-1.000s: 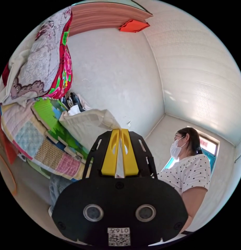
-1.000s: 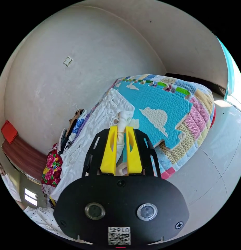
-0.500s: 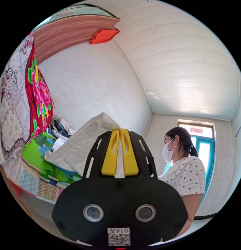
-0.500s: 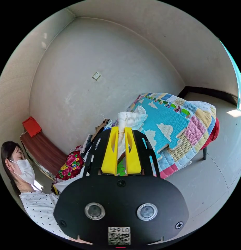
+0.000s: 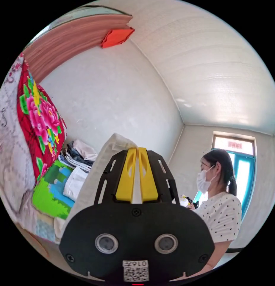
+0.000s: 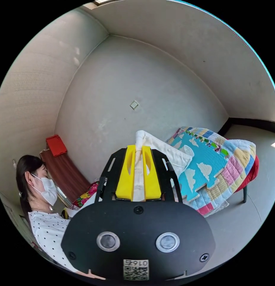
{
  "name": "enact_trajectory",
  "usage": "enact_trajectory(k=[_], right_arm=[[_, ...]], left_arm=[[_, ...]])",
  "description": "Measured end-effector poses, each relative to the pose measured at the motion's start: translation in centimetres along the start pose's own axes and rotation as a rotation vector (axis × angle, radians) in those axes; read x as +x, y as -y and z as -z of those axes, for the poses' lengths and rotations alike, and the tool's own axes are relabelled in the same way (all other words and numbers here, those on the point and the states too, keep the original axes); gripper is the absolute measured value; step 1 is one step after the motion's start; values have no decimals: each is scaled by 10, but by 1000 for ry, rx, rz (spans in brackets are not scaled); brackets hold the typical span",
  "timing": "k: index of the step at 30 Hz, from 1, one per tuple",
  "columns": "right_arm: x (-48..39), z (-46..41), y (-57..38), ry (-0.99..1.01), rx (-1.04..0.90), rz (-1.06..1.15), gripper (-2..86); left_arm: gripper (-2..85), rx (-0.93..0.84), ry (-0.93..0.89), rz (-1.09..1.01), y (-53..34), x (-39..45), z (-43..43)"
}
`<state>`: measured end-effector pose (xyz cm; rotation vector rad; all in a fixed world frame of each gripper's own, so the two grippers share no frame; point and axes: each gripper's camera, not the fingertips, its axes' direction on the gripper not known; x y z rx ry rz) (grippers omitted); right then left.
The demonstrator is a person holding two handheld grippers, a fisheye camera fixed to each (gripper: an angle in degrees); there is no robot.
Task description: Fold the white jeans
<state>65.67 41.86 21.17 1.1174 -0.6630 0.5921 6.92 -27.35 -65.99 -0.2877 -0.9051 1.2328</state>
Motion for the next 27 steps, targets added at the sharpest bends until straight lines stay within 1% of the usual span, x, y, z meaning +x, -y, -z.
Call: enact_trajectory(k=[1, 3, 4, 6, 7, 8, 9, 10, 11, 12, 13, 14, 15, 16, 18, 19, 21, 24, 26, 27], right_arm=[[6, -18, 10, 41, -14, -11, 18], [13, -52, 33, 88, -40, -19, 19], [16, -80, 53, 99, -62, -34, 21], [18, -132, 89, 72, -116, -56, 25], [21, -172, 112, 15, -151, -89, 29], [24, -218, 134, -56, -197, -89, 35], [29, -242, 142, -90, -220, -101, 38], [43, -287, 154, -146, -267, -147, 44], [62, -327, 158, -209, -332, -225, 49], [71, -342, 156, -240, -364, -263, 51], [84, -363, 149, -280, -412, -302, 47], [87, -369, 141, -276, -406, -305, 45], [86, -369, 138, -253, -397, -280, 47], [80, -365, 134, -197, -391, -197, 53], [71, -351, 127, -158, -403, -91, 66], [65, -338, 122, -142, -417, -14, 73], [55, -317, 111, -141, -442, 109, 82], [43, -284, 87, -250, -522, 291, 103], [38, -268, 64, -412, -573, 431, 121], [38, -266, 58, -444, -583, 464, 125]], left_arm=[[-9, -23, -1, 0, 19, -5, -13], [-8, -116, -29, 39, 103, -35, -85], [-8, -142, -27, 68, 125, -44, -108], [-3, -255, 37, 195, 202, -92, -206], [-1, -281, 67, 222, 216, -104, -228], [7, -316, 136, 285, 238, -133, -271], [20, -346, 198, 338, 252, -163, -307], [32, -355, 227, 375, 256, -178, -321], [56, -349, 259, 456, 258, -206, -337], [62, -311, 258, 556, 256, -229, -341], [65, -279, 236, 594, 255, -237, -339], [67, -224, 171, 613, 259, -248, -336], [65, -231, 125, 575, 270, -253, -333], [64, -266, 121, 541, 278, -254, -333], [69, -538, 198, 407, 304, -251, -338], [71, -609, 212, 373, 309, -249, -338], [79, -826, 228, 259, 318, -237, -327], [82, -973, 163, 180, 324, -216, -300], [82, -1062, 95, 129, 326, -194, -293], [83, -1120, 57, 86, 325, -176, -293]])
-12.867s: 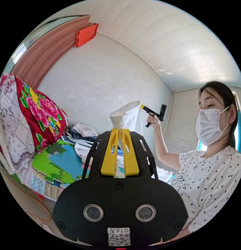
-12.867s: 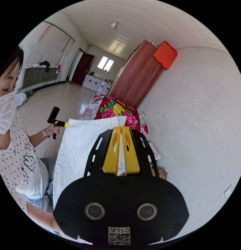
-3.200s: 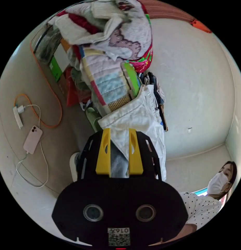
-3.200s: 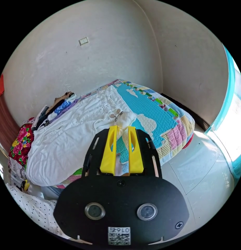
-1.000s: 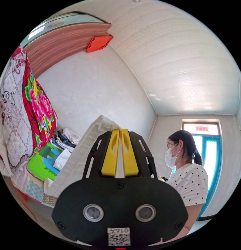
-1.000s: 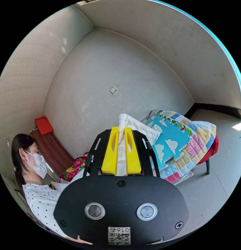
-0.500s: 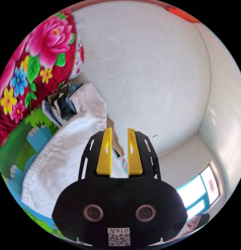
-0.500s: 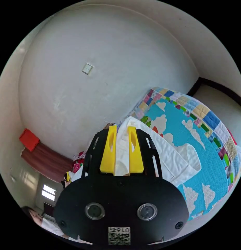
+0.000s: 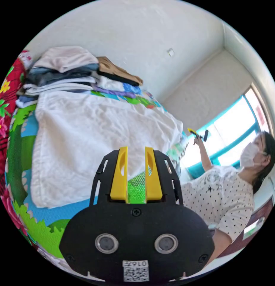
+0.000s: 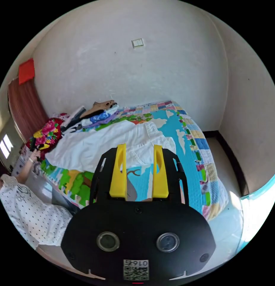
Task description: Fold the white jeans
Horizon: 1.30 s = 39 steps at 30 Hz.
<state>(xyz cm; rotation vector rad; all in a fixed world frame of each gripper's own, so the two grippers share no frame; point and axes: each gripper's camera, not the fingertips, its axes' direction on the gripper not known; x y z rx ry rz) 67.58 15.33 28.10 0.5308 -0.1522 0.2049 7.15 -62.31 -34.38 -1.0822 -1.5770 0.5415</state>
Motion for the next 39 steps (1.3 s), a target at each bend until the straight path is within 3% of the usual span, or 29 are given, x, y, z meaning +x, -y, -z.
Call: enact_trajectory(k=[3, 7, 11, 16, 20, 24, 29, 32, 35, 39], right_arm=[[-14, -8, -15, -128, -33, 113, 142], [-28, -27, -3, -232, 45, 224, 163], [8, -59, 37, -65, 46, 128, 179], [70, -87, 82, 5, 14, -35, 179], [116, -120, 111, 251, -178, -105, 121], [115, -113, 110, 281, -125, 1, 56], [83, -47, 78, 257, 9, 308, 34], [80, -28, 40, 250, -104, 408, 36], [96, -24, 14, 286, -190, 363, 50], [108, 10, 19, 217, -41, 295, 89]], left_arm=[[85, -138, 18, -166, 5, 57, -9], [93, -190, 61, -311, 16, 116, -20], [95, -135, -1, -403, 31, 157, -17], [85, -40, -189, -377, 42, 167, 17], [80, -47, -200, -358, 40, 165, 58], [78, -50, -183, -331, 35, 159, 104], [76, -65, -141, -311, 28, 155, 156], [75, -53, -151, -291, 21, 150, 187], [74, -63, -177, -257, 15, 142, 212], [74, -110, -196, -270, 15, 151, 241]])
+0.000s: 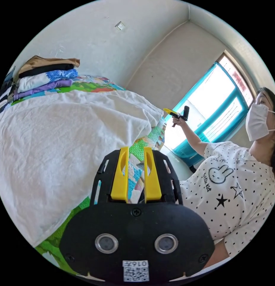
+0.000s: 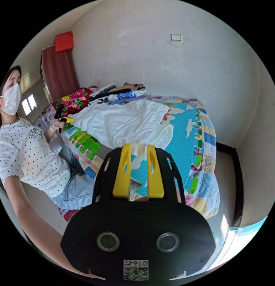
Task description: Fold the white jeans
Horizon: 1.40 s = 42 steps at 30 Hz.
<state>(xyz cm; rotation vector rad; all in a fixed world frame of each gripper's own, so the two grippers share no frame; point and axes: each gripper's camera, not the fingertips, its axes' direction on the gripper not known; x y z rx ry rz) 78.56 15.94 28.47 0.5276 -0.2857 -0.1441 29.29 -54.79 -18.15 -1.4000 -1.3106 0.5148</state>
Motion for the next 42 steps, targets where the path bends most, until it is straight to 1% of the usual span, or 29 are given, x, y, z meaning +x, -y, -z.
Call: enact_trajectory(k=[2, 5, 9, 11, 13, 15, 18, 20, 21, 24, 26, 27, 29, 30, 31, 32, 35, 38, 40, 42], right_arm=[[0, 15, 18, -55, 57, -12, 137], [4, 10, 49, -112, 40, 6, 164], [37, -16, 87, -112, -25, -115, 172], [66, -32, 112, -109, -65, -213, 171], [82, -40, 133, -69, -77, -241, 170], [99, -48, 154, -34, -86, -290, 167], [125, -69, 180, 82, -171, -368, 141], [132, -78, 192, 174, -201, -403, 79], [130, -76, 194, 167, -196, -401, 73], [89, -38, 210, 88, -94, -248, 45], [21, 6, 219, 7, 3, -39, 29], [-1, 17, 219, -26, 25, 18, 25], [-101, 48, 213, -222, 51, 303, 18], [-127, 52, 209, -281, 48, 378, 17], [-176, 58, 200, -375, 51, 508, 14], [-217, 64, 193, -429, 64, 588, 12], [-280, 76, 180, -454, 85, 640, 9], [-303, 93, 174, -426, 141, 608, 9], [-305, 107, 172, -395, 176, 588, 9], [-305, 118, 172, -346, 191, 580, 9]], left_arm=[[74, -11, 1, -33, 3, 14, 10], [75, -18, -33, -72, 9, 37, 23], [75, -33, -101, -105, 12, 71, 41], [75, -56, -106, -124, 11, 87, 51], [75, -71, -105, -136, 7, 104, 63], [75, -75, -108, -138, 0, 124, 82], [75, -71, -112, -127, -11, 147, 110], [75, -77, -106, -126, -16, 161, 126], [76, -83, -96, -133, -17, 172, 138], [78, -108, -26, -195, -9, 210, 168], [85, -119, 46, -261, 4, 240, 181], [92, -121, 100, -322, 16, 264, 187], [103, -105, 176, -423, 39, 303, 192], [109, -88, 218, -489, 56, 331, 192], [112, -79, 237, -525, 64, 345, 191], [121, -59, 276, -596, 80, 373, 187], [149, -38, 372, -759, 110, 439, 160], [155, -153, 432, -868, 129, 484, 117], [140, -204, 440, -889, 135, 499, 101], [74, -220, 346, -902, 136, 519, 107]])
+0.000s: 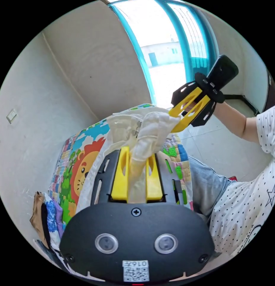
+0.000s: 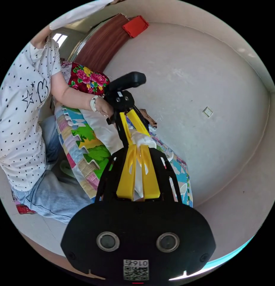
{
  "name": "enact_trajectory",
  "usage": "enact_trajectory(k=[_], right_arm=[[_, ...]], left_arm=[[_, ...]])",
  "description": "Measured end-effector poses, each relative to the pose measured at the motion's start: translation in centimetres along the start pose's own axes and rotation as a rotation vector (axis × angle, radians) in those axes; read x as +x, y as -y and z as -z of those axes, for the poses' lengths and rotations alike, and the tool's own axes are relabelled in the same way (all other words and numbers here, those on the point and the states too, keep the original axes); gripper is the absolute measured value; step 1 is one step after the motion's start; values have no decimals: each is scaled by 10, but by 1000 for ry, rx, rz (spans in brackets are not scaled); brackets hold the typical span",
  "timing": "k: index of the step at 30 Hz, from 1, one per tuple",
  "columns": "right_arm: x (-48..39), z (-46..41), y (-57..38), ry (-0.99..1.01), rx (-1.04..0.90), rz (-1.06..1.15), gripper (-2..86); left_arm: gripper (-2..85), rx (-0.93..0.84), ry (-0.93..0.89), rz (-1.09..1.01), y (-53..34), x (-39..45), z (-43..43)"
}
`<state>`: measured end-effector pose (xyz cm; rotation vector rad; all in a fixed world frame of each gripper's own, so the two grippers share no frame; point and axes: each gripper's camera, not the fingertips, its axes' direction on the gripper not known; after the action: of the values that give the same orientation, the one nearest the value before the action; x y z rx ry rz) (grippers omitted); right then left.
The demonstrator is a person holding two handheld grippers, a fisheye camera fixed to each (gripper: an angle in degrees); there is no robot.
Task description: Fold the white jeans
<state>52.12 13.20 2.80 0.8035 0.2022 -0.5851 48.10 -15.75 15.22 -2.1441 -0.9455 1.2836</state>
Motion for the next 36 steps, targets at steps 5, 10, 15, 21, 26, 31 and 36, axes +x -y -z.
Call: enact_trajectory(k=[5, 10, 15, 21, 26, 31, 36], right_arm=[[43, 38, -12, 40, 170, -141, 9], [141, 36, -3, -21, 155, -454, -3], [180, -87, 45, 101, -454, -257, -5], [154, -167, 34, 731, -679, -25, -2], [183, -100, 40, 336, -314, -217, 34], [145, -40, 63, 385, -128, 65, 89], [91, -64, 95, 453, -317, 349, 80]], left_arm=[[7, 68, -5, -49, 3, 43, 61], [-2, 52, 12, -168, 23, 89, 120], [-1, -29, 107, -288, 42, 137, 159], [-2, -61, 18, -239, 58, 126, 179], [-3, -54, -22, -227, 60, 121, 191], [-1, -56, -25, -233, 58, 122, 195], [0, -61, -26, -234, 53, 122, 195]])
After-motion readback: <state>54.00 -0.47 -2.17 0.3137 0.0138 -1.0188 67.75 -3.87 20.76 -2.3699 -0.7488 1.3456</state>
